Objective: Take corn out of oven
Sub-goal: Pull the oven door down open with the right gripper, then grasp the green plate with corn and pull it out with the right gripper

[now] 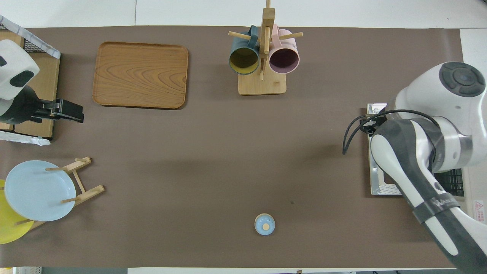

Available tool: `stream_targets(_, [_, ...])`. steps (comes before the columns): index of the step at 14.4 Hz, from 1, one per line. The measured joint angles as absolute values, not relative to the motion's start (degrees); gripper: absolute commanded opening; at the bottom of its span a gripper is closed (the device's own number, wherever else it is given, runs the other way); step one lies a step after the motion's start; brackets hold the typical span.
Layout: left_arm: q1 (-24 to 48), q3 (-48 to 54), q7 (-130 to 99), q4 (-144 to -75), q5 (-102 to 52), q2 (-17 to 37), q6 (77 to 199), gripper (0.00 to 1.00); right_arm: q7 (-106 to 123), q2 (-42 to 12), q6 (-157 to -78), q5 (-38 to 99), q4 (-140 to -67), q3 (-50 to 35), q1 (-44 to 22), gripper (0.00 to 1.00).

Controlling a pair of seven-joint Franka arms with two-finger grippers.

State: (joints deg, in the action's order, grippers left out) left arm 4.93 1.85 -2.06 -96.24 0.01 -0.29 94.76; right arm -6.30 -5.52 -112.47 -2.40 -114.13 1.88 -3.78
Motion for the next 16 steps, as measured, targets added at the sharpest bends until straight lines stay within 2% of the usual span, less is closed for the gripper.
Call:
stream_targets(2, [4.93,1.85,-2.06,-96.24,0.01,-0.29,94.76,1.0,-1.28,-4.89,-112.45,-2.5,-115.28,2.03,1.34,0.38])
stream_targets(3, [4.93,1.85,-2.06,-96.24,0.01,-0.29,94.76,1.0,0.67,-4.93,-112.79,-2.59,-115.89,2.09,3.39,0.44])
stream_targets(4, [4.93,1.85,-2.06,-96.24,0.01,-0.29,94.76,1.0,1.56,-4.96,-112.95,-2.76,-116.29,2.13,4.62,0.44])
stream_targets(11, [4.93,1.85,-2.06,-96.24,0.01,-0.29,94.76,1.0,1.96,-4.86,-113.18,-3.41,-117.76,1.74,4.85,0.4])
stream_targets(16, [4.93,1.84,-2.06,-96.24,0.01,-0.29,94.76,1.0,3.16,-4.15,-117.62,-3.45,-121.43,1.77,4.91,0.35])
